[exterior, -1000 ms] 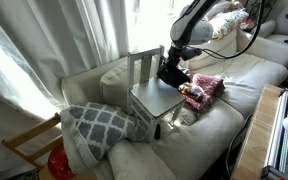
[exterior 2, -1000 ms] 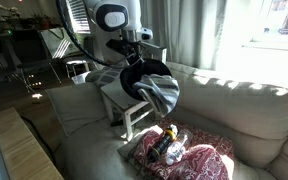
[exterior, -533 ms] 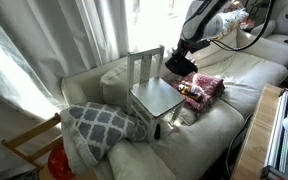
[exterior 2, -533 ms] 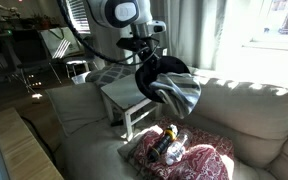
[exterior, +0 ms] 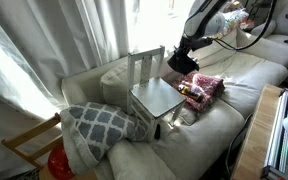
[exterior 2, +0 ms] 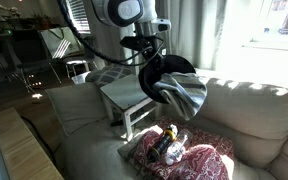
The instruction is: Put the striped grey and white towel inside the black hat and then put the black hat on the maroon fleece
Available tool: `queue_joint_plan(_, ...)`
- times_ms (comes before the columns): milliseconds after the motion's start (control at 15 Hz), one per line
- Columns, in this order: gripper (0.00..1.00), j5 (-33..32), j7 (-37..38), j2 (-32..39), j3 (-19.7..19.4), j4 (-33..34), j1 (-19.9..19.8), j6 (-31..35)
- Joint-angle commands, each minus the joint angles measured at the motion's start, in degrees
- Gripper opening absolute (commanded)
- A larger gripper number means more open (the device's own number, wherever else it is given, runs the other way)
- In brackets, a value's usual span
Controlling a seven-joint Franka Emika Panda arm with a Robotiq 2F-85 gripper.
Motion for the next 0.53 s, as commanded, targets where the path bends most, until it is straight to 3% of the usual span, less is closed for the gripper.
queue_joint_plan(0, 0.02, -2.1, 1.7, -0.2, 1.4, -0.1, -1.4, 0.0)
queue_joint_plan(267, 0.02, -14.4, 12.7, 7.1, -11.5, 2.0, 7.7, 4.4)
queue_joint_plan(467, 0.02, -19.3, 18.3, 12.4, -18.6, 3.8, 13.0, 6.7)
